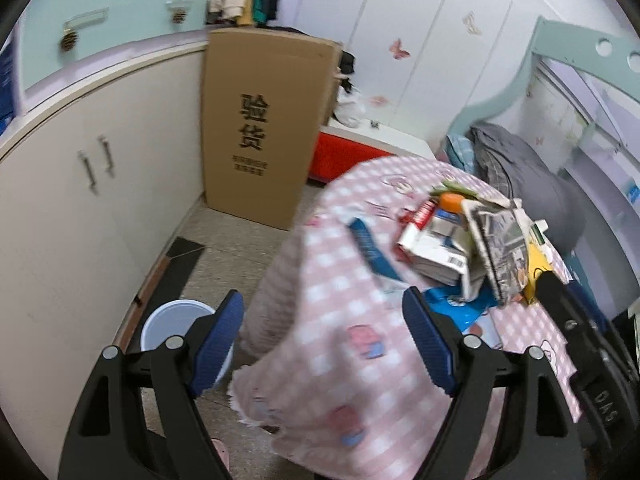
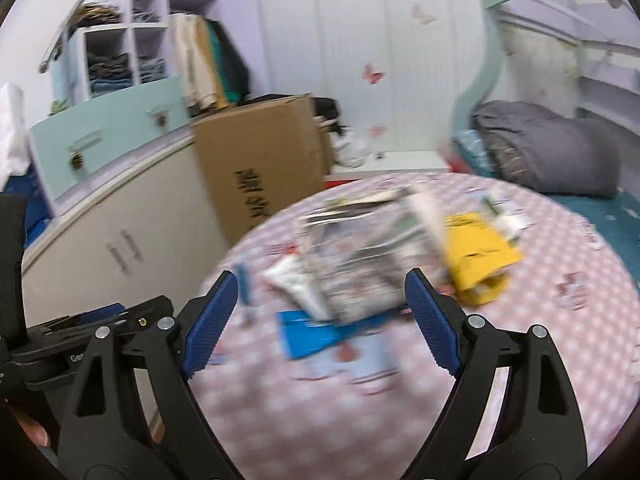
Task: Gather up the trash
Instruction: 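Move both grippers back over the table trash, then grasp the toothpaste tube with the left gripper while the right gripper grasps newspaper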
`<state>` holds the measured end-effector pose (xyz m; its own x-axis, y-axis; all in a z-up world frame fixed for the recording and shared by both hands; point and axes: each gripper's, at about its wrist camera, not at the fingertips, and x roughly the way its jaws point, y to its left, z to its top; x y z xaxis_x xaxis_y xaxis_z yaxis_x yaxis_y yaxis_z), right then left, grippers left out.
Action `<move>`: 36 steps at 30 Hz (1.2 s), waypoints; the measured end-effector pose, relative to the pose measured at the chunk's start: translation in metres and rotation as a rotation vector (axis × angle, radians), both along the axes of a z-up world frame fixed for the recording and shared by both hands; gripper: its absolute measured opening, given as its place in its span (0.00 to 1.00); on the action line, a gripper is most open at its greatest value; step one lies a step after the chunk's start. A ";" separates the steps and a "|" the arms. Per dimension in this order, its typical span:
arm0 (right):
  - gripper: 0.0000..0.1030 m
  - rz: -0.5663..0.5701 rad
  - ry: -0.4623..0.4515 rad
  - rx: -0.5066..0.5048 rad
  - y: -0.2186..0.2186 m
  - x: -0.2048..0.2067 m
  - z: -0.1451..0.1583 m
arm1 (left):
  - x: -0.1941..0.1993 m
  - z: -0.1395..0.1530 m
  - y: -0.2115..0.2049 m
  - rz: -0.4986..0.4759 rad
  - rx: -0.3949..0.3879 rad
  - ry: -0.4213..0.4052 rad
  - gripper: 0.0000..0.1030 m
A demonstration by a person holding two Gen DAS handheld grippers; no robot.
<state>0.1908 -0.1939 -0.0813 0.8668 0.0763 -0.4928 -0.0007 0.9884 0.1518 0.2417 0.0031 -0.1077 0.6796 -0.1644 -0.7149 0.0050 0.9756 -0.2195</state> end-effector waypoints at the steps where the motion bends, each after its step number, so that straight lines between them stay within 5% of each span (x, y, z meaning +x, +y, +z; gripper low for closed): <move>1: 0.81 -0.015 0.003 0.003 -0.010 0.000 -0.001 | 0.005 -0.003 -0.007 -0.010 0.004 0.009 0.77; 11: 0.81 -0.022 0.062 0.000 -0.038 0.016 -0.020 | 0.052 -0.034 -0.044 -0.008 0.021 0.092 0.53; 14: 0.81 -0.016 0.064 -0.009 -0.035 0.018 -0.022 | 0.061 -0.038 -0.042 -0.019 0.023 0.113 0.39; 16: 0.81 -0.013 0.061 -0.018 -0.031 0.023 -0.020 | 0.068 -0.039 -0.042 -0.036 0.020 0.119 0.15; 18: 0.81 -0.013 0.059 -0.032 -0.025 0.029 -0.019 | 0.073 -0.043 -0.040 -0.042 0.016 0.130 0.00; 29: 0.82 -0.017 0.135 -0.241 0.030 0.079 -0.031 | 0.065 -0.039 -0.019 -0.045 -0.038 0.075 0.00; 32: 0.76 -0.025 0.140 -0.212 0.022 0.081 -0.033 | 0.067 -0.038 -0.014 -0.047 -0.067 0.083 0.02; 34: 0.55 -0.015 0.146 -0.177 0.016 0.081 -0.032 | 0.068 -0.037 -0.013 -0.043 -0.062 0.079 0.17; 36: 0.47 -0.010 0.156 -0.153 0.008 0.081 -0.032 | 0.068 -0.035 -0.013 -0.040 -0.063 0.066 0.37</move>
<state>0.2721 -0.1861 -0.1132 0.7794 -0.0180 -0.6262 0.0210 0.9998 -0.0025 0.3093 -0.0101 -0.1426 0.6237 -0.2366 -0.7450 0.0272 0.9591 -0.2818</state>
